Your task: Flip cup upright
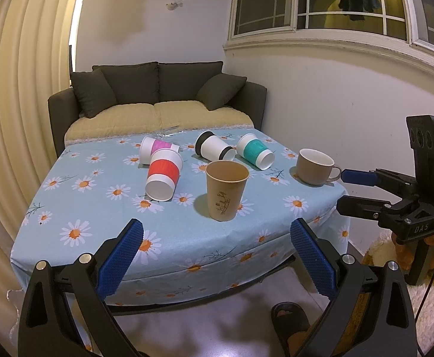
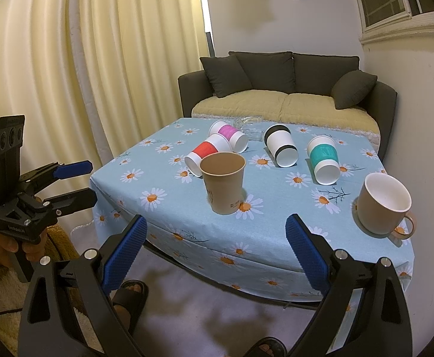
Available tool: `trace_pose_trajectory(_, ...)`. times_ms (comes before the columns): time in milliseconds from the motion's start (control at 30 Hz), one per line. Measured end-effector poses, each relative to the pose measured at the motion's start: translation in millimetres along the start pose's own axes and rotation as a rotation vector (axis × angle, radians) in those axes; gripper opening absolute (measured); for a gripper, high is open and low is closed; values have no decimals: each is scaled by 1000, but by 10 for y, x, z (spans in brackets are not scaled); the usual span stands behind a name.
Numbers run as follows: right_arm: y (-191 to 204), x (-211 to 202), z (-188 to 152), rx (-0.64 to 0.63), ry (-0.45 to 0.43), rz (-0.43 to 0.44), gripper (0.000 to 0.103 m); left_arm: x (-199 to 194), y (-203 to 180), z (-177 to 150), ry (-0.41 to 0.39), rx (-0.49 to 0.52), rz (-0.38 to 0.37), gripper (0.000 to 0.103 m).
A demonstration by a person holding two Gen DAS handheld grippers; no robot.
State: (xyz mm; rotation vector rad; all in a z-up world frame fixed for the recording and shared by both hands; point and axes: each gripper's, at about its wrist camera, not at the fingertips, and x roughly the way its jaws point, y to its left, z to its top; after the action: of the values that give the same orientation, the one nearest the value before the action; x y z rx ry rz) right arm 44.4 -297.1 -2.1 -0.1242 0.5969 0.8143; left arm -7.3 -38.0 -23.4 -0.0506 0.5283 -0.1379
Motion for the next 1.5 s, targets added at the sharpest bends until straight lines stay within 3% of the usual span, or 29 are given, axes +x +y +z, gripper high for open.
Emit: trace_pose_trajectory(1500, -26, -73, 15, -7, -27, -23, 93, -12, -16, 15, -5, -7, 0, 97)
